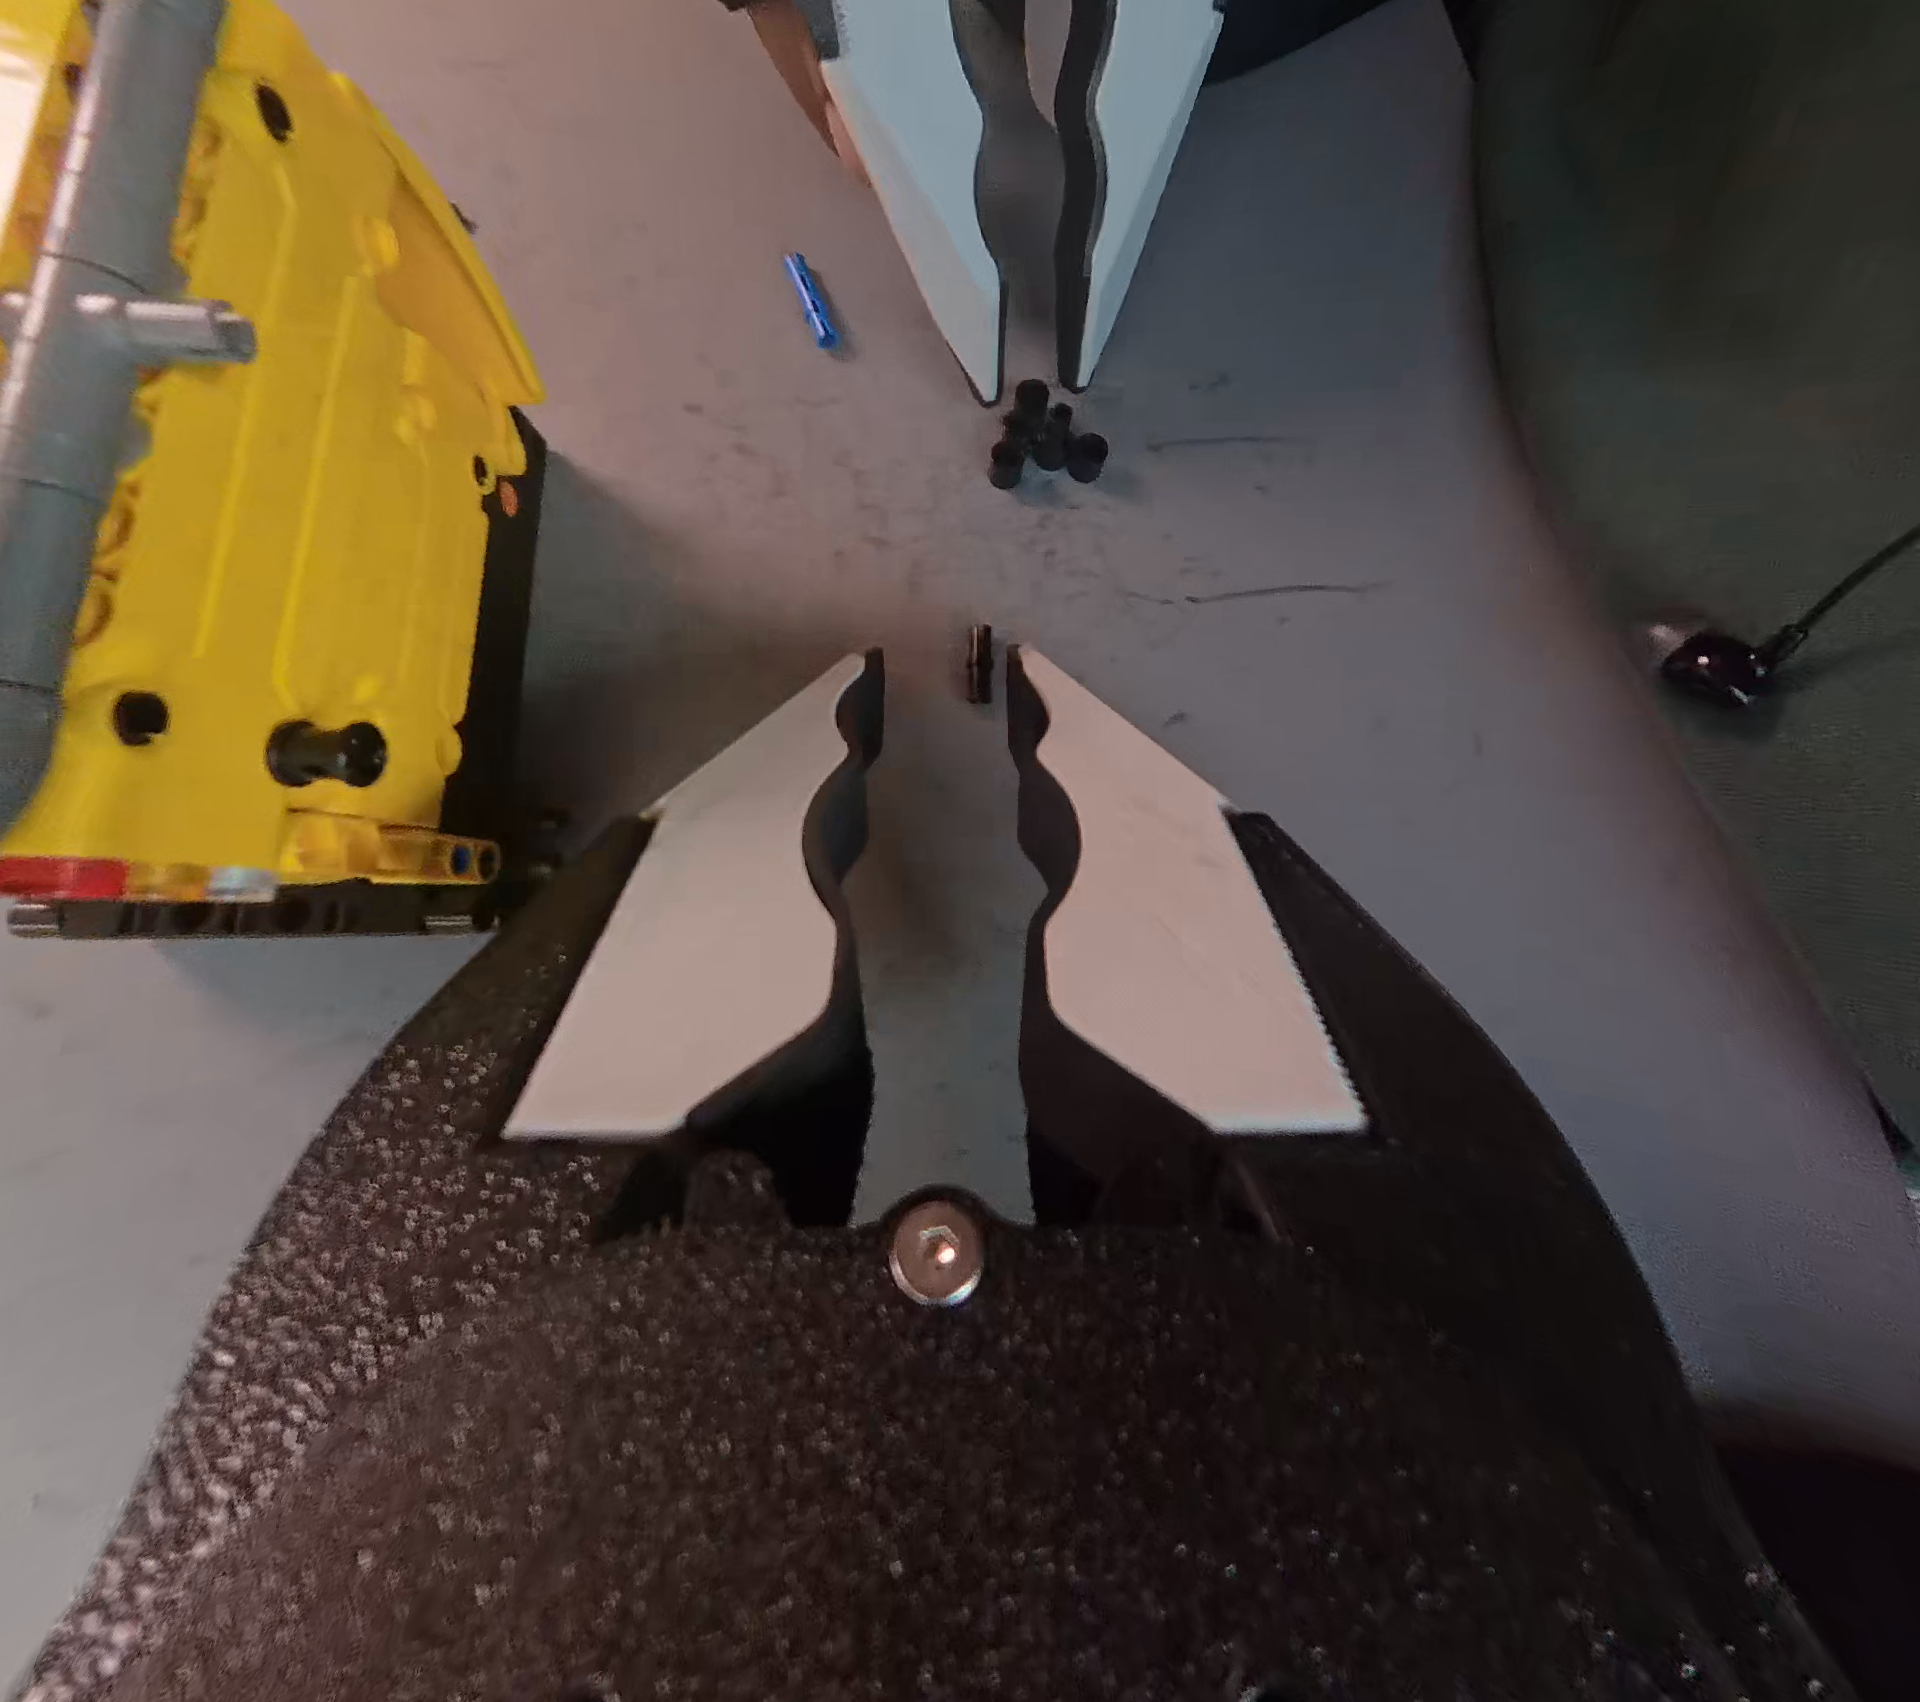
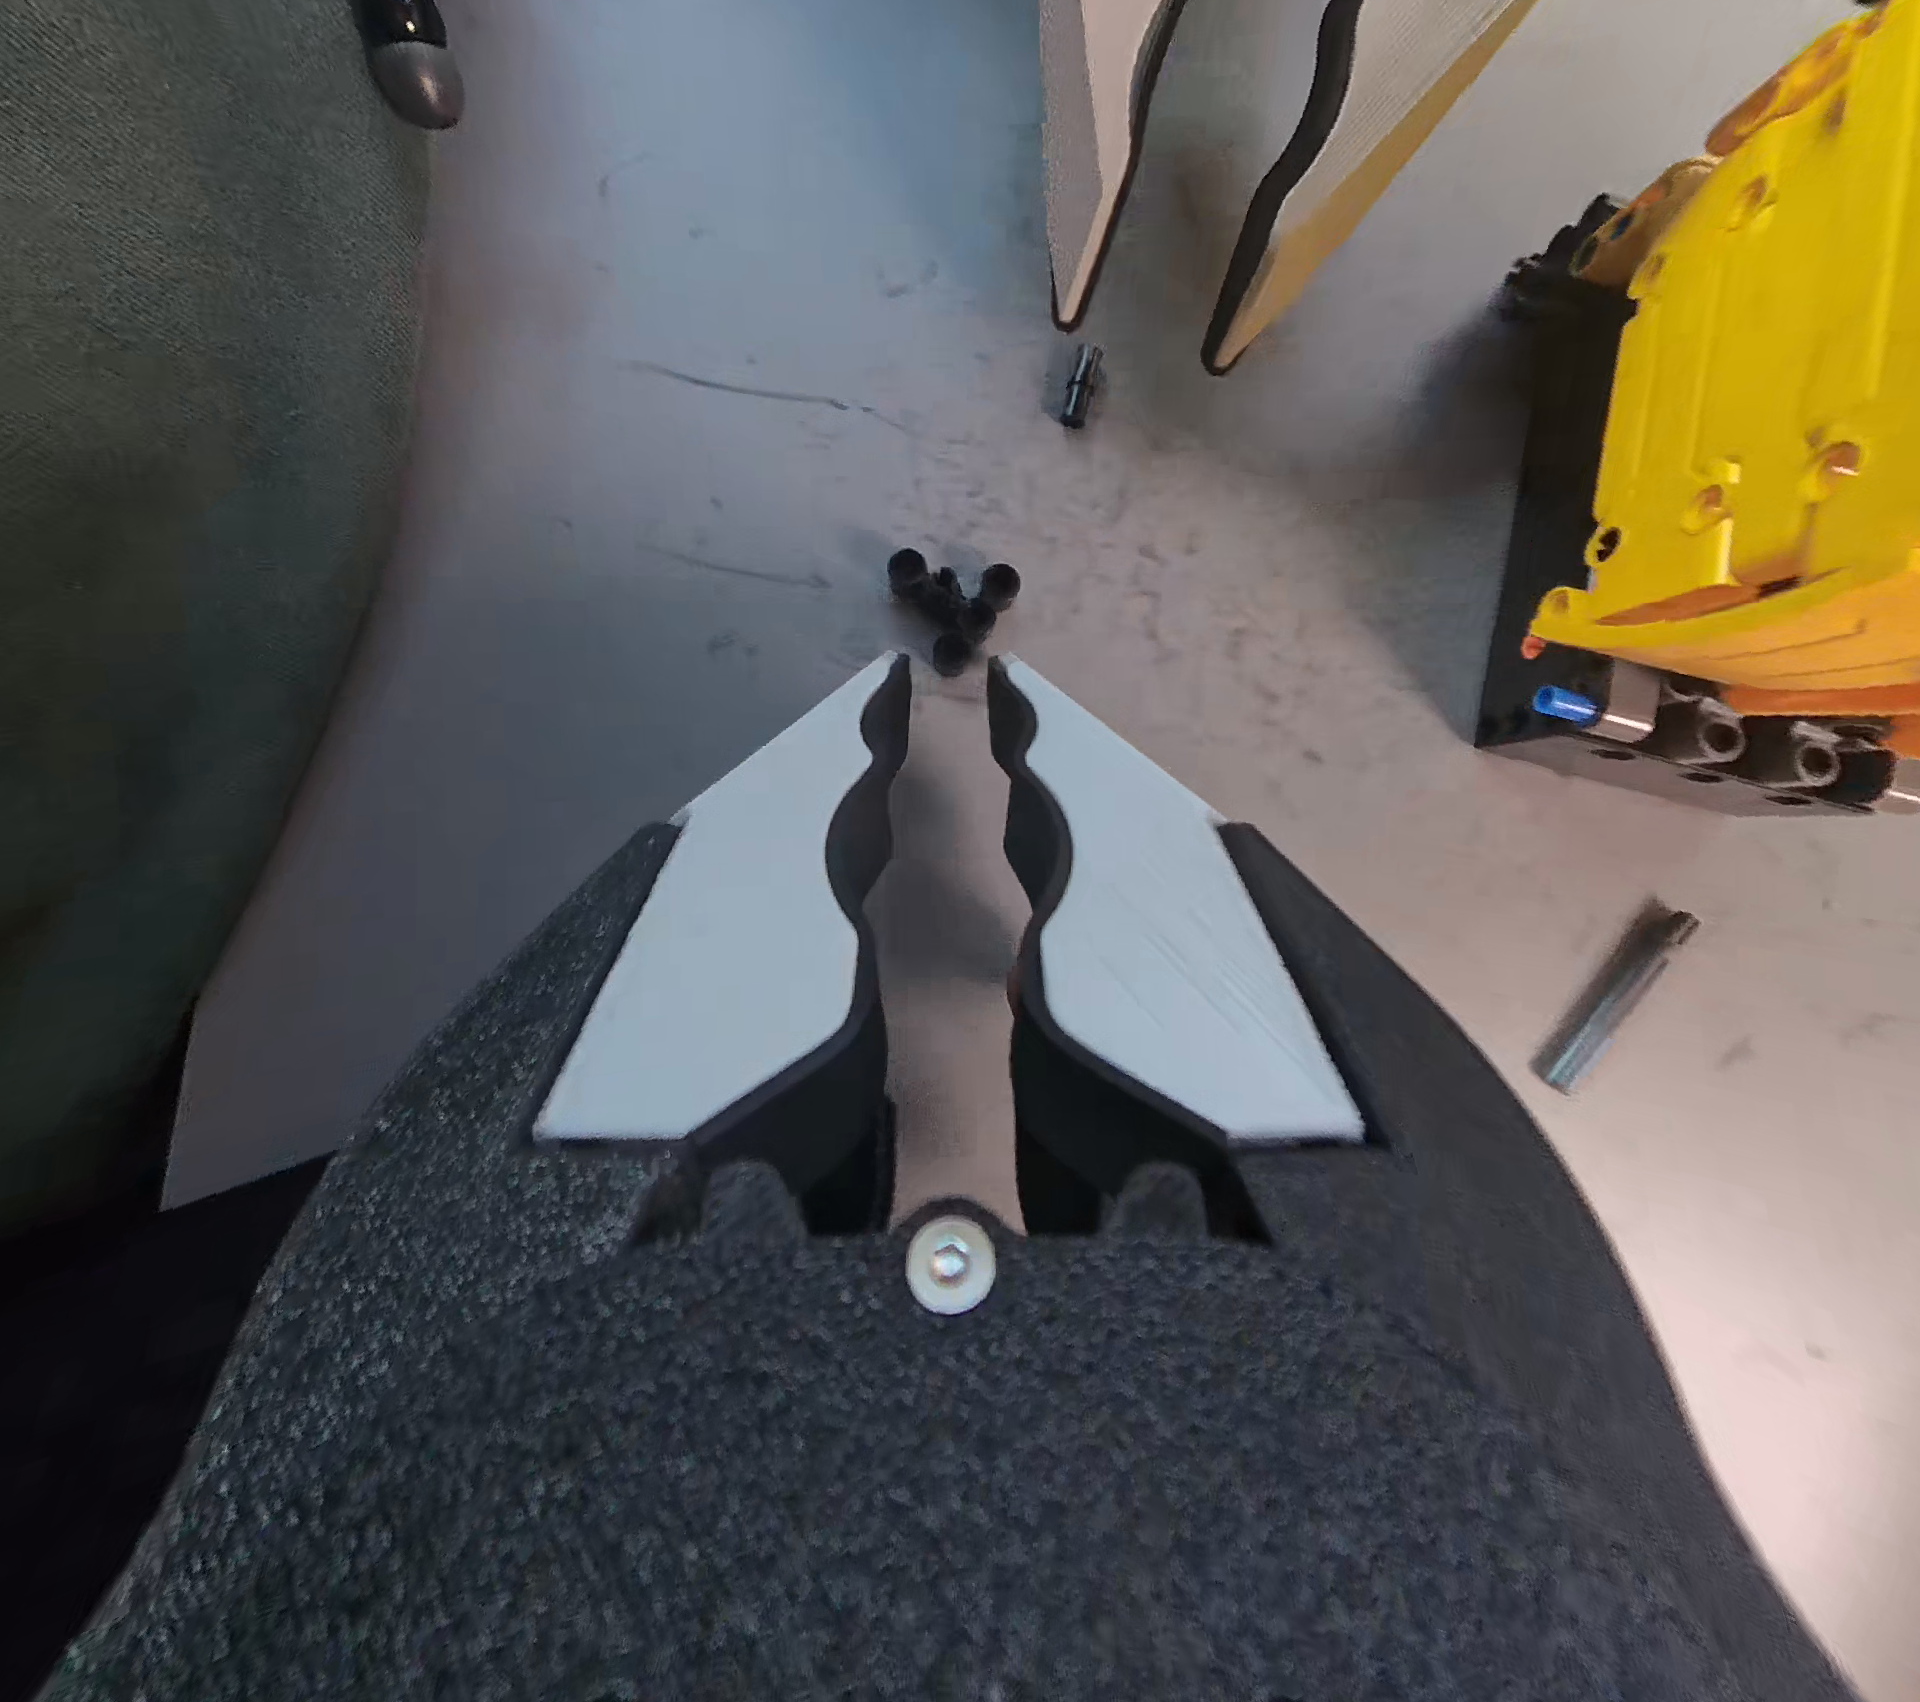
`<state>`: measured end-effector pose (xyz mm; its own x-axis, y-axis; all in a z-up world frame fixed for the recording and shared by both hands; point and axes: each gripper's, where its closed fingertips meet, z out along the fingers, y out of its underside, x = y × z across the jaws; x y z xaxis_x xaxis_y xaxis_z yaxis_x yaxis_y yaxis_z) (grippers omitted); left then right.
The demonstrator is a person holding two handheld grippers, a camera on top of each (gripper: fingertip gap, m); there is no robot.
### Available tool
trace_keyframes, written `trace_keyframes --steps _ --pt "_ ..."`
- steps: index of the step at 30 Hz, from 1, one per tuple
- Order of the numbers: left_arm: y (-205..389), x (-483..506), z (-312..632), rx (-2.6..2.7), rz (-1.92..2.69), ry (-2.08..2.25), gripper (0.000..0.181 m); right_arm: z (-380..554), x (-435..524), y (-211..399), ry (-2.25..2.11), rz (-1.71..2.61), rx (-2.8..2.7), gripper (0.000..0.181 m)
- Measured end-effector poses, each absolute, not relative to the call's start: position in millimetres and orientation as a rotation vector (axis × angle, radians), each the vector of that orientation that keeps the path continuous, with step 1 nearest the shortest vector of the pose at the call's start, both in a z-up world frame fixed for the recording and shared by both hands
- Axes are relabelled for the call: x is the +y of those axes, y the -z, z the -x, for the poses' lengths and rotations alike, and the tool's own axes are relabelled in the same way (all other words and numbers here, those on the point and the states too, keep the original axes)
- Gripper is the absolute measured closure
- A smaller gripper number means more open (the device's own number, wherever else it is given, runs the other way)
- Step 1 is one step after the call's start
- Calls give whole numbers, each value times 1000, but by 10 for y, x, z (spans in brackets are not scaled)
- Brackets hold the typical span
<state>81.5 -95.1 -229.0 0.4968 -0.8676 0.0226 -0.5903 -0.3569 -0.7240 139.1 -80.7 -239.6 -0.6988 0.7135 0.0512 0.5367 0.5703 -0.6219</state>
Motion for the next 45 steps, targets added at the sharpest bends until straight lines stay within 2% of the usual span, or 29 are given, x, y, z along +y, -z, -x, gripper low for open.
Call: trace_keyframes --steps 4,8,17,22,36,45 --pt "2390 -978 -850 1231 2109 504 161 -1300 -863 2421 -827 1076 -2487 174" --pt "2430 -951 -836 1233 2122 461 173 -1205 -845 2419 -818 1151 -2426 174" --pt "2315 -923 -951 1192 2045 522 160 -1168 -918 2410 -852 1061 -2453 174" --pt "2417 -998 -1081 1269 2061 542 159 -1102 -843 2408 -812 1001 -2483 167" --pt "2366 -1035 -1076 1244 2044 596 161 -1175 -688 2295 -817 1005 -2448 167" --pt "2392 -959 -1158 1239 2026 548 151 -1208 -916 2386 -843 1063 -2476 166"
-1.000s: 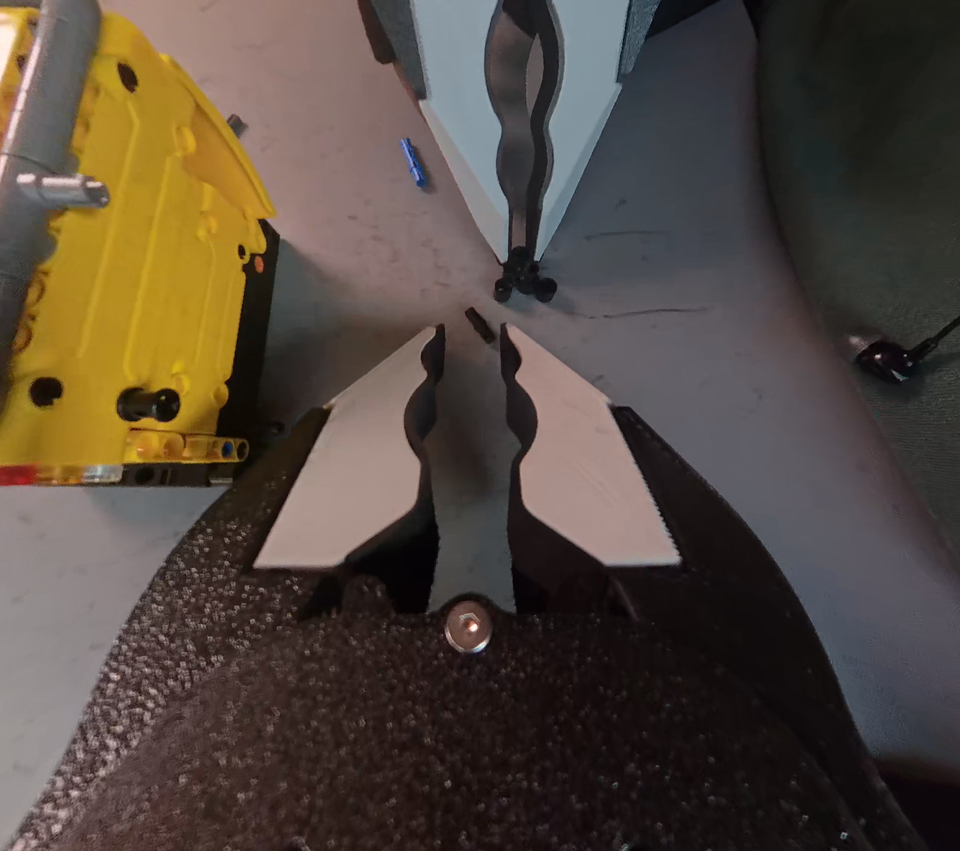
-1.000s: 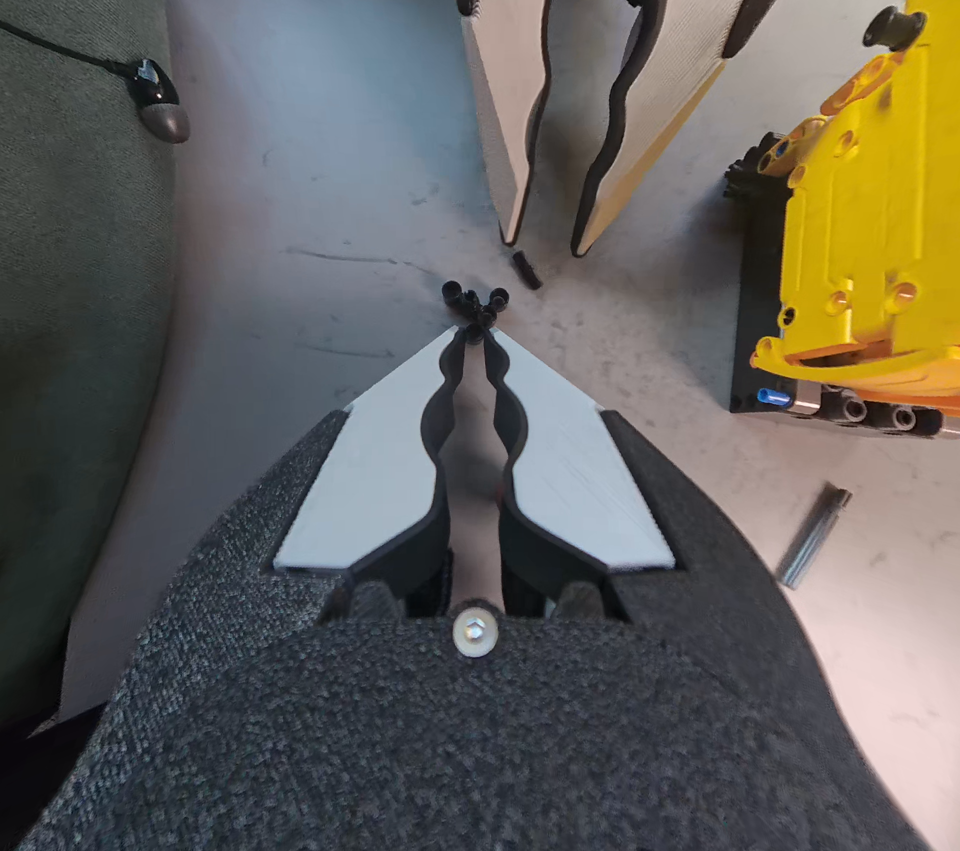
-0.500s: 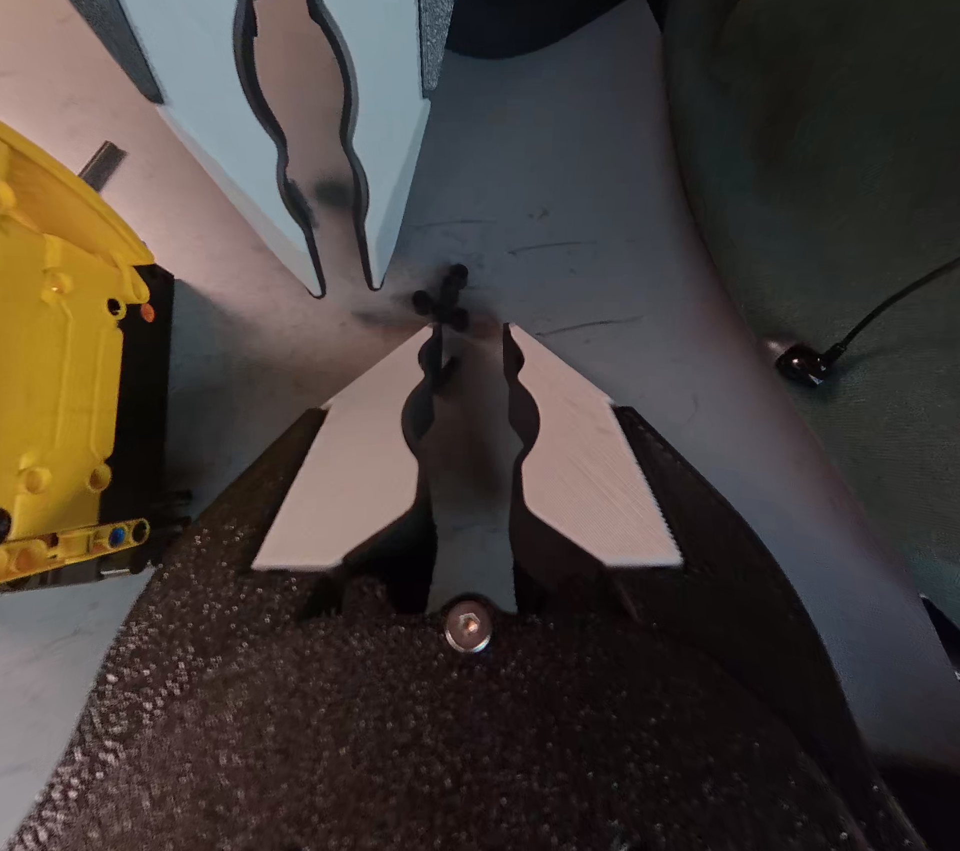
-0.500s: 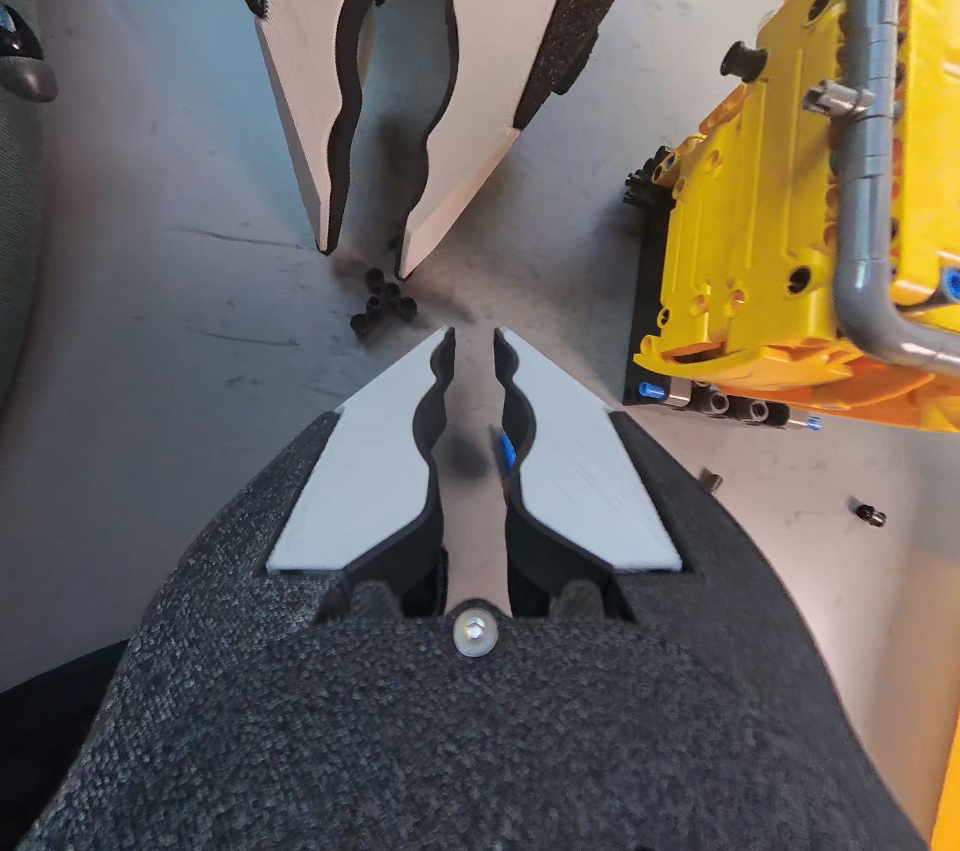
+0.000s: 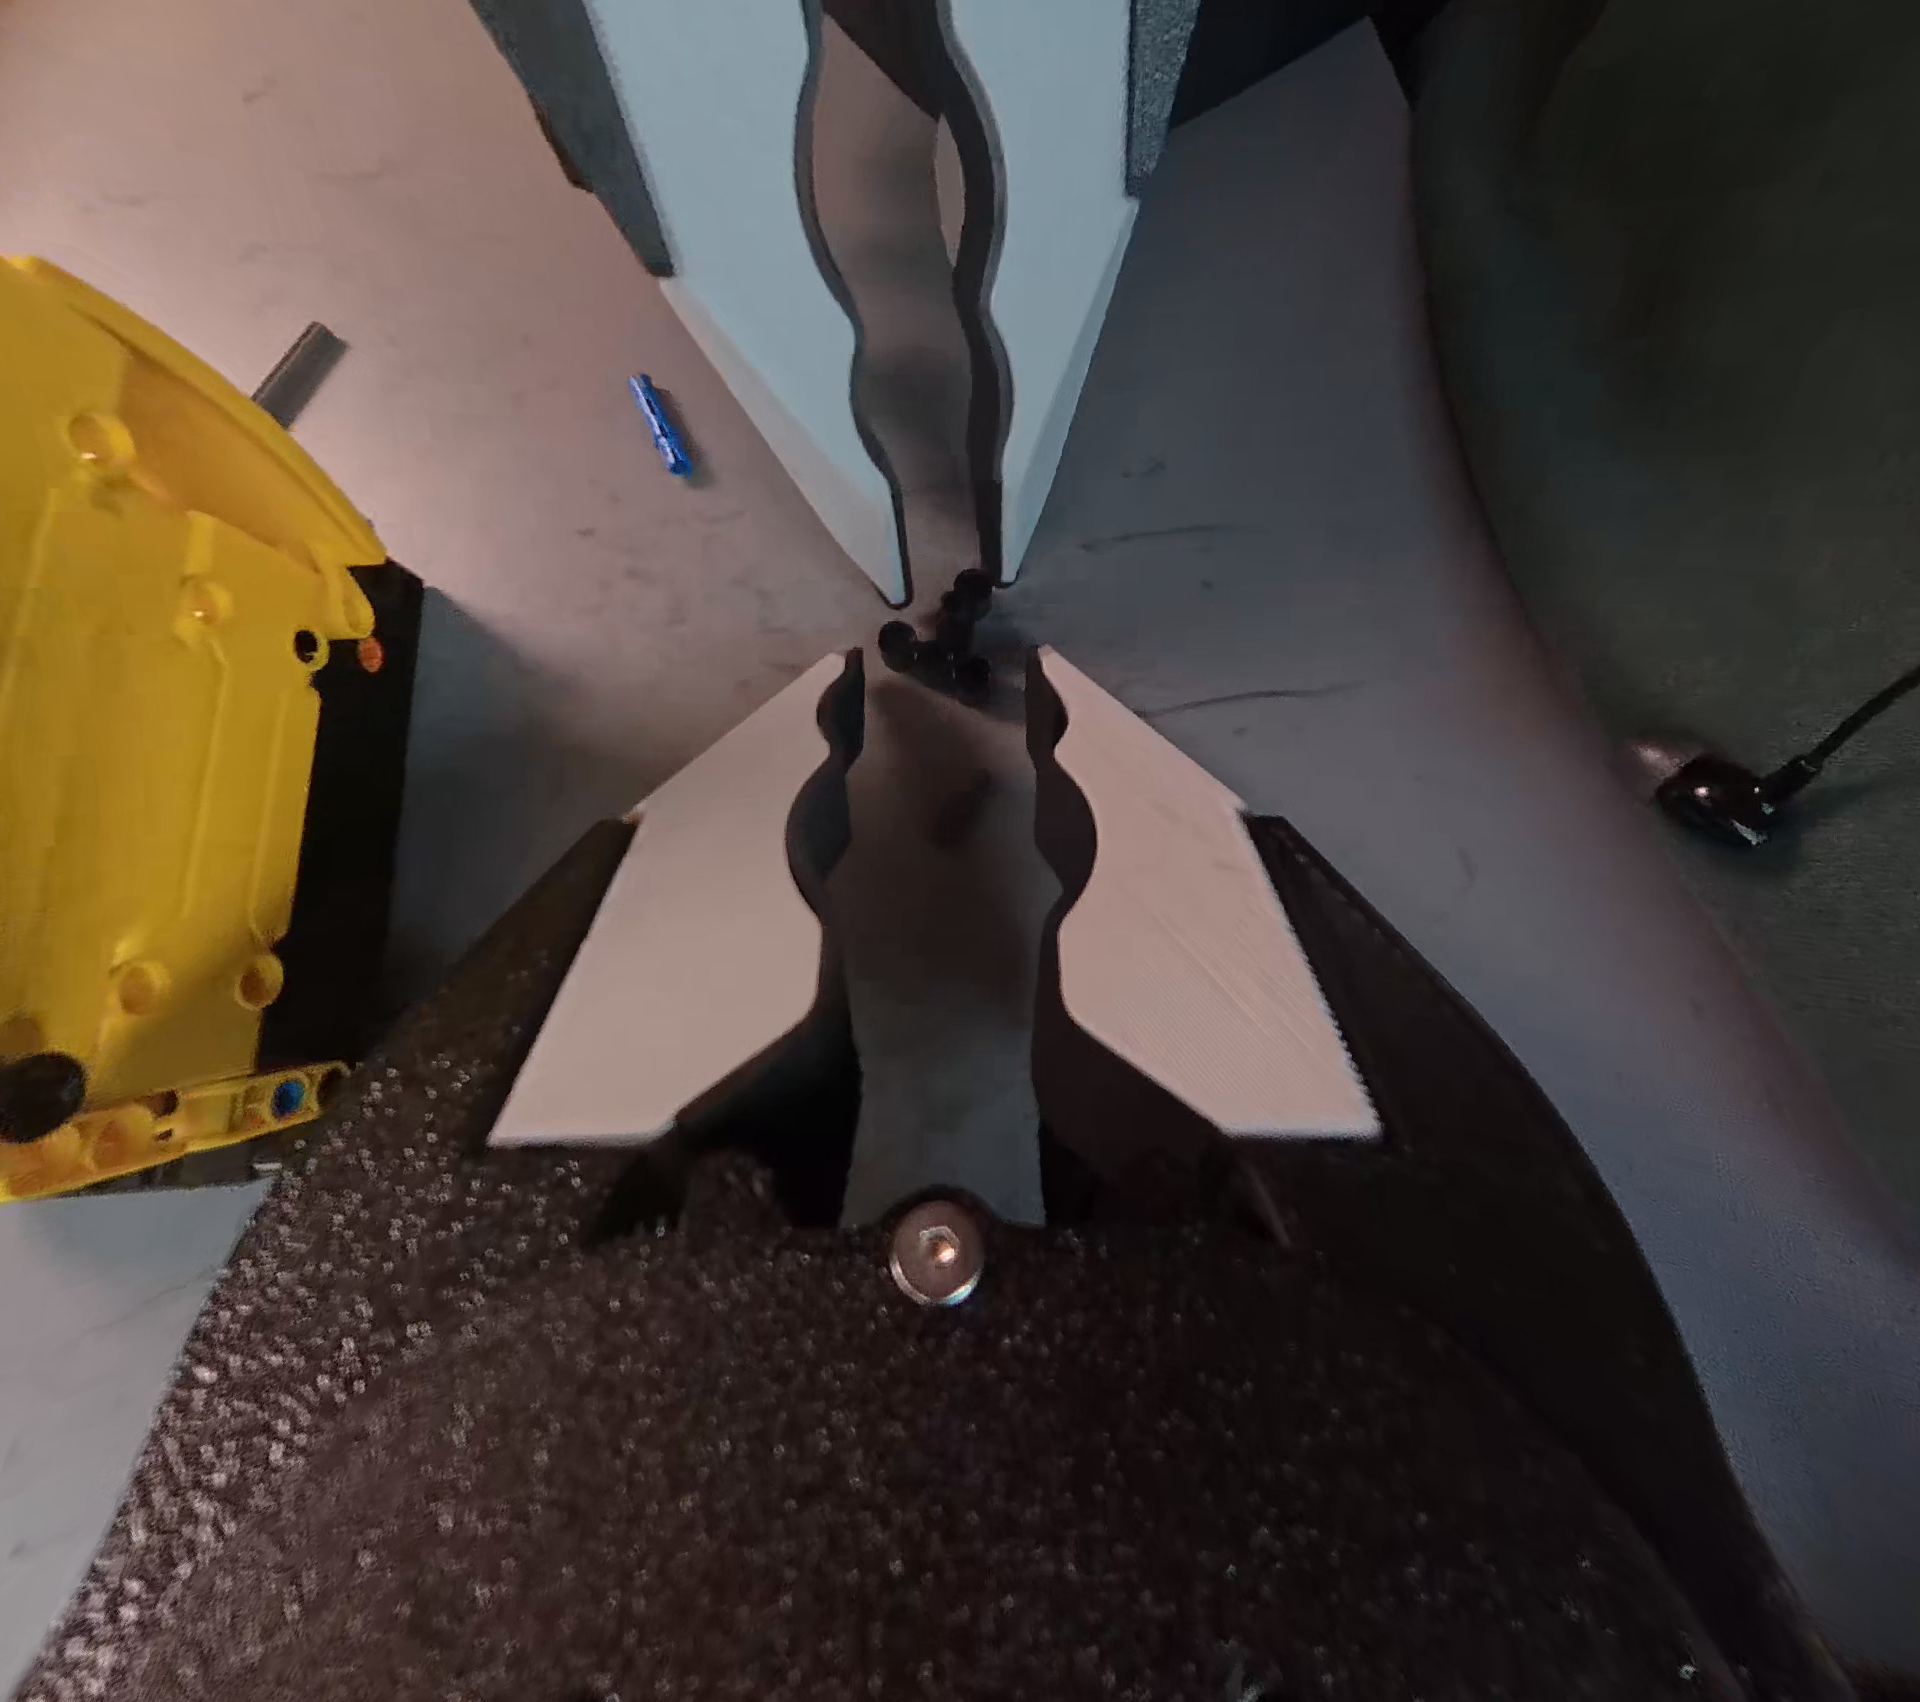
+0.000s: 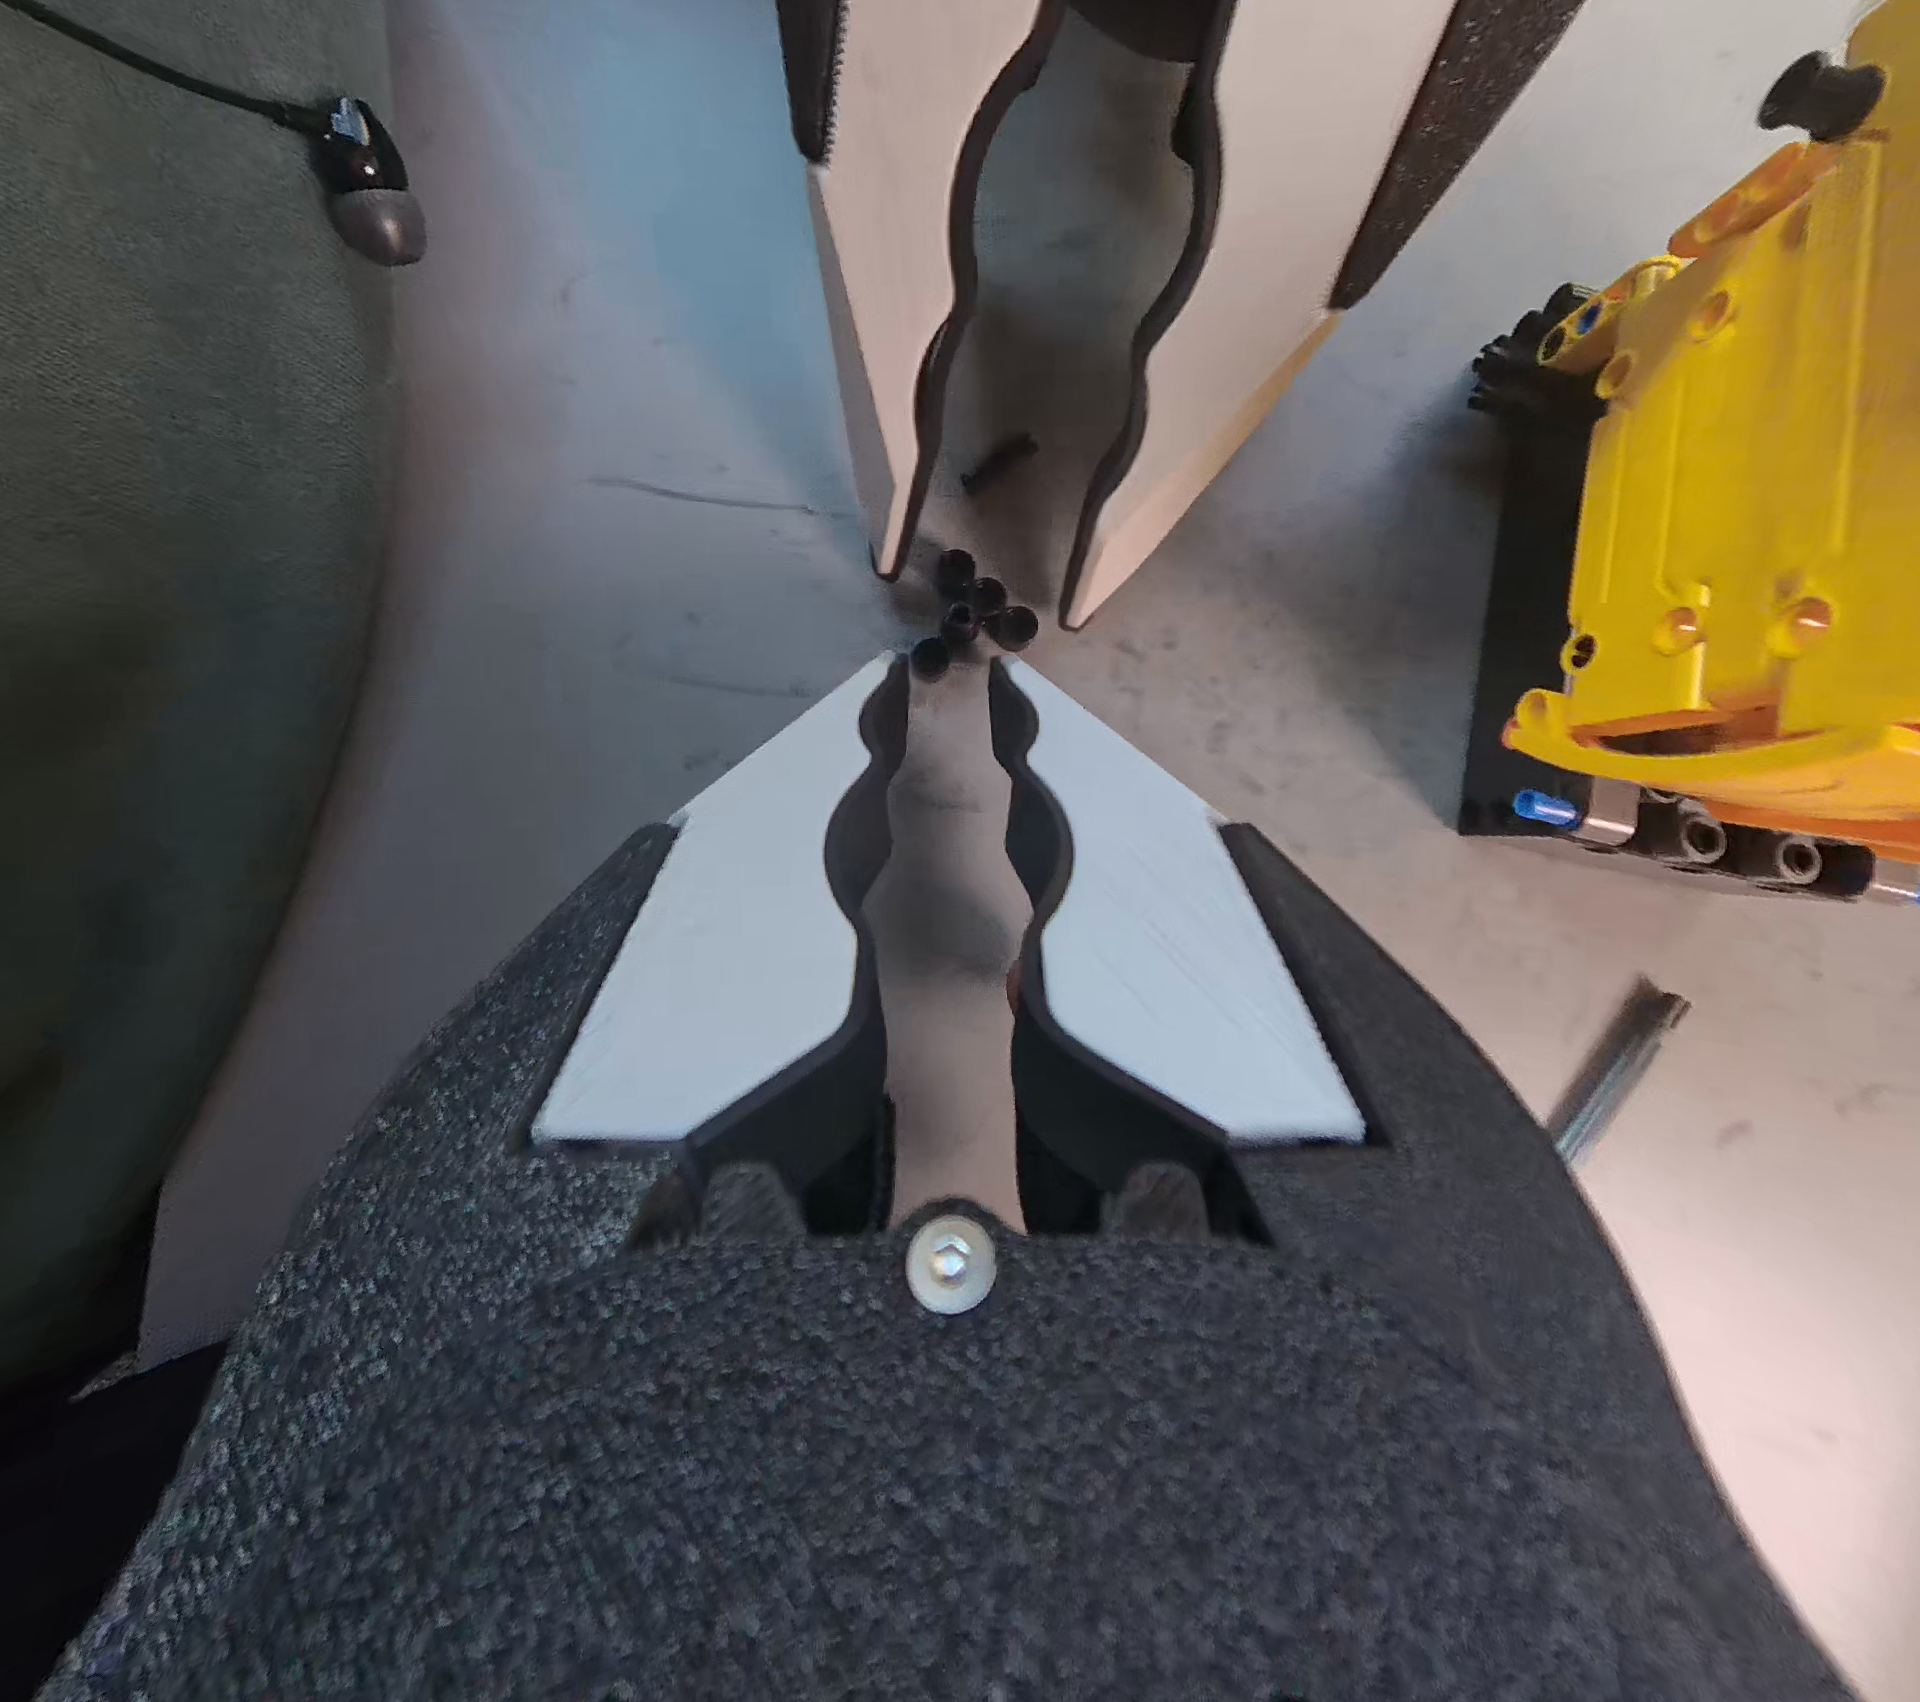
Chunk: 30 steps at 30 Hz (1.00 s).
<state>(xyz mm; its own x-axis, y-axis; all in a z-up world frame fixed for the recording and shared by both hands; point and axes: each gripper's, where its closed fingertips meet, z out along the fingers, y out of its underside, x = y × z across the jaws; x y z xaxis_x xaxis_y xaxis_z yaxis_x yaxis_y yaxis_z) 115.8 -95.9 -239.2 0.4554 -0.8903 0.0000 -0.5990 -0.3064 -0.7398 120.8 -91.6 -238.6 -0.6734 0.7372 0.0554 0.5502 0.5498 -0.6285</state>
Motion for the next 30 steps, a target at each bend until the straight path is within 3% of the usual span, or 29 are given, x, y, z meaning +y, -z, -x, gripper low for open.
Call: trace_keyframes --steps 30 --pt "2381 -660 -842 1049 2094 354 159 -1247 -927 2387 -875 1048 -2471 170"
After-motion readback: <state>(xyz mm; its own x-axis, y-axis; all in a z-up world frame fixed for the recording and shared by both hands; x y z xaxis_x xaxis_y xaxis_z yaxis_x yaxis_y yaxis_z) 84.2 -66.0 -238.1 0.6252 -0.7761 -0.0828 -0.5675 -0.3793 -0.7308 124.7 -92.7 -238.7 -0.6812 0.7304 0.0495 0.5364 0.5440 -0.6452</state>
